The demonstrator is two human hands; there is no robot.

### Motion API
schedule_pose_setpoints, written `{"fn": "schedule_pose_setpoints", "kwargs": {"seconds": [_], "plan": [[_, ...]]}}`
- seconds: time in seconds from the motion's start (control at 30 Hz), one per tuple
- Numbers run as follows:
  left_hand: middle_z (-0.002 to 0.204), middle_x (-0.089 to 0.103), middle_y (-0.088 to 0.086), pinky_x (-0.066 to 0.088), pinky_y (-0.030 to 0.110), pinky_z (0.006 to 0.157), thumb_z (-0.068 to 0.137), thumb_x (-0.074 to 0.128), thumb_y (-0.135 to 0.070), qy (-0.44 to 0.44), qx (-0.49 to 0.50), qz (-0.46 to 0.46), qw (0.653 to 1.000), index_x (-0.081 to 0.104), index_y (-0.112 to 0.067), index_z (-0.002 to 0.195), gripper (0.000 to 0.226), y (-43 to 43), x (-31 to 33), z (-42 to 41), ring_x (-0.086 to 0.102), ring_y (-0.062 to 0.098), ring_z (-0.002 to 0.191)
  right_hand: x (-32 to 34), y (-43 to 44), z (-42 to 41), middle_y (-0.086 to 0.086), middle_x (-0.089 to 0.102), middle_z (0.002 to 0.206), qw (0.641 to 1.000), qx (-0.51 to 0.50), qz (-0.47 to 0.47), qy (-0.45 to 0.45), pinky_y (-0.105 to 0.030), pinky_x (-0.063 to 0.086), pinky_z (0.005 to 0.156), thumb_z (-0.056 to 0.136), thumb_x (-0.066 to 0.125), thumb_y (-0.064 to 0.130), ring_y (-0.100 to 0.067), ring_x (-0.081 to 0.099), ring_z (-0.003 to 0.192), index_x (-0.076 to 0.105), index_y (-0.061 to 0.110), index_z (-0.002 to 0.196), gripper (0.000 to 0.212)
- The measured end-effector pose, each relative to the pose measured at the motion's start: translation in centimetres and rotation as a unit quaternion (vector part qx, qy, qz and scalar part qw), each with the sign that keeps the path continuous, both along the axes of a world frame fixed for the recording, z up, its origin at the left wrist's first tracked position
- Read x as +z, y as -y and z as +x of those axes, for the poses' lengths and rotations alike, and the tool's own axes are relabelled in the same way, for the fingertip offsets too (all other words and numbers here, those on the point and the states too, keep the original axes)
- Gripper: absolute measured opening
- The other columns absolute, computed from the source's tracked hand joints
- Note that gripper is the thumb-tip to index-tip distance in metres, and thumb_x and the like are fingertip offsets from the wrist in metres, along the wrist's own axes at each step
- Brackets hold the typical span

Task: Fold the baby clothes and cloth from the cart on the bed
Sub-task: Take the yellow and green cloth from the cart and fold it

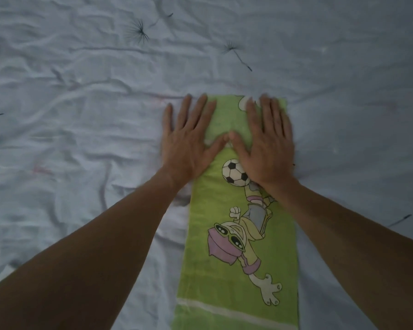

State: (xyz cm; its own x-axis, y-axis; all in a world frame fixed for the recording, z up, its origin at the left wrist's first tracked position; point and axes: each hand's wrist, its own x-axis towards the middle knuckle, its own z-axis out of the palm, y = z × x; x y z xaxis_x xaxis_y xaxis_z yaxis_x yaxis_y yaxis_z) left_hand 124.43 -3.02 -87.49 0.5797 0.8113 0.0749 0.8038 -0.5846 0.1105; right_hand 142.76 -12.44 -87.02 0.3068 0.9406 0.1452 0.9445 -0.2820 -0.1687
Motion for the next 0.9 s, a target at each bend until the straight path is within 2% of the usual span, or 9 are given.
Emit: {"fn": "schedule_pose_setpoints", "kwargs": {"seconds": [0.33, 0.43, 0.5, 0.6, 0.67, 0.73, 0.9], "plan": [[0.180, 0.004, -0.008, 0.008, 0.062, 0.130, 0.104, 0.020, -0.080, -0.016, 0.005, -0.002, 1.000, 0.008, -0.031, 0.172, 0.085, 0.1, 0.1, 0.2, -0.002, 0.024, 0.167, 0.5, -0.2, -0.3, -0.015, 0.009, 0.177, 0.999, -0.015, -0.030, 0.031, -0.051, 0.013, 0.130, 0.108, 0.020, 0.066, -0.030, 0.005, 0.165, 0.014, 0.019, 0.170, 0.079], [0.180, 0.003, -0.007, 0.007, 0.063, 0.130, 0.103, 0.014, -0.081, -0.028, 0.002, -0.009, 1.000, 0.005, -0.031, 0.172, 0.086, 0.1, 0.1, 0.3, -0.003, 0.025, 0.167, 0.3, -0.4, -0.4, -0.016, 0.007, 0.177, 0.998, -0.011, -0.050, 0.035, -0.052, 0.011, 0.131, 0.107, 0.015, 0.068, -0.031, 0.004, 0.164, 0.012, 0.018, 0.170, 0.080], [0.180, -0.002, -0.007, 0.005, 0.063, 0.130, 0.100, 0.005, -0.083, -0.042, -0.005, -0.032, 0.999, -0.001, -0.031, 0.171, 0.088, -0.4, 0.4, 0.5, -0.006, 0.025, 0.166, 0.5, -0.8, -0.1, -0.016, 0.002, 0.177, 0.997, -0.011, -0.077, 0.024, -0.053, 0.008, 0.132, 0.106, 0.009, 0.069, -0.032, 0.000, 0.164, 0.007, 0.018, 0.170, 0.082], [0.179, -0.011, -0.009, 0.001, 0.063, 0.131, 0.095, 0.000, -0.089, -0.066, 0.001, -0.076, 0.995, -0.009, -0.032, 0.170, 0.095, -0.9, 1.3, 0.4, -0.013, 0.025, 0.165, 1.4, -1.9, 0.2, -0.013, -0.015, 0.176, 0.987, -0.002, -0.159, -0.004, -0.052, -0.002, 0.132, 0.102, 0.000, 0.073, -0.030, -0.015, 0.163, -0.009, 0.021, 0.169, 0.085], [0.179, -0.012, -0.009, -0.001, 0.061, 0.131, 0.093, 0.006, -0.091, -0.059, 0.008, -0.113, 0.992, -0.010, -0.030, 0.170, 0.100, -0.3, 1.8, 0.5, -0.013, 0.025, 0.165, 2.3, -2.3, 0.8, -0.011, -0.024, 0.174, 0.978, -0.002, -0.210, -0.018, -0.051, -0.007, 0.132, 0.100, 0.001, 0.076, -0.028, -0.022, 0.161, -0.018, 0.024, 0.167, 0.087], [0.180, -0.008, -0.005, 0.001, 0.060, 0.132, 0.092, 0.018, -0.092, -0.045, 0.007, -0.137, 0.990, -0.008, -0.025, 0.171, 0.106, 0.9, 2.7, 0.0, -0.009, 0.028, 0.166, 3.6, -2.2, 0.7, -0.009, -0.026, 0.174, 0.967, -0.009, -0.249, -0.046, -0.052, -0.006, 0.132, 0.100, 0.009, 0.076, -0.028, -0.022, 0.162, -0.019, 0.026, 0.167, 0.088], [0.178, 0.011, 0.007, 0.014, 0.059, 0.131, 0.094, 0.052, -0.079, -0.061, 0.018, -0.187, 0.980, 0.004, -0.013, 0.170, 0.112, 2.5, 7.1, -2.4, 0.010, 0.033, 0.164, 7.5, 0.3, -2.1, -0.015, -0.009, 0.177, 0.957, -0.037, -0.265, -0.110, -0.057, 0.007, 0.131, 0.108, 0.030, 0.062, -0.036, -0.007, 0.163, -0.003, 0.021, 0.170, 0.081]]}}
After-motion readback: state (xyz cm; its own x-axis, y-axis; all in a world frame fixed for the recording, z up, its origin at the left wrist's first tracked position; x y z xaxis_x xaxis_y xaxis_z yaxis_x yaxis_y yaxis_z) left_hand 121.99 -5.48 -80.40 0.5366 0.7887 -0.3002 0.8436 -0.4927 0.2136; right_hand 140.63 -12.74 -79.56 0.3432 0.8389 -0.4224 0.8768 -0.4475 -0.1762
